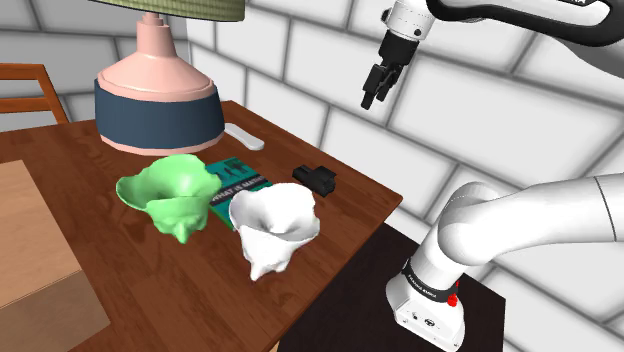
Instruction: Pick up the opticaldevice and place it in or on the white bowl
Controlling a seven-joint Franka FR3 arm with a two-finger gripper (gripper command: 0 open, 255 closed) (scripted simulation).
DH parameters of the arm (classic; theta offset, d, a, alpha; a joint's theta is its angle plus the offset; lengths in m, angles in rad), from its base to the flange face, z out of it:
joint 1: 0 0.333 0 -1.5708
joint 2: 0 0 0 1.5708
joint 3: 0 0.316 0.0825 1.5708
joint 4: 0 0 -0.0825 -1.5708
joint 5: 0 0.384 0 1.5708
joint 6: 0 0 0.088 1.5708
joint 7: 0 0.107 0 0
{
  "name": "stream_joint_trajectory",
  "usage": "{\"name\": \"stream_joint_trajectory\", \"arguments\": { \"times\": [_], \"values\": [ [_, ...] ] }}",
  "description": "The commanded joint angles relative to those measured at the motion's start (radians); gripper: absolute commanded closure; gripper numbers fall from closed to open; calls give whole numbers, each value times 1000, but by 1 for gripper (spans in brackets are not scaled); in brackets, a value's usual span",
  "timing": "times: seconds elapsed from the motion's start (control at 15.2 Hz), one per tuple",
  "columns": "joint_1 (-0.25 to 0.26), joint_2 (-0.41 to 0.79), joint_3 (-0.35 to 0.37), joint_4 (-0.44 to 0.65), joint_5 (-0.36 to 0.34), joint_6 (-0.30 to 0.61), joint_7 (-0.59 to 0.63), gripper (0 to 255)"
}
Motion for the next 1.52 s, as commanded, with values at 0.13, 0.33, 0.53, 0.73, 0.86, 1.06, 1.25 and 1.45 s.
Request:
{"name": "stream_joint_trajectory", "arguments": {
  "times": [0.13,0.33,0.53,0.73,0.86,1.06,1.25,1.45],
  "values": [
    [1,34,1,-36,7,52,15,0],
    [2,94,3,-83,18,130,37,0],
    [5,164,4,-121,29,210,57,0],
    [8,244,5,-149,41,291,75,0],
    [11,303,6,-162,50,344,86,0],
    [16,398,7,-173,64,423,101,0],
    [22,501,8,-174,80,500,113,0],
    [22,517,7,-191,81,532,113,0]
  ]
}}
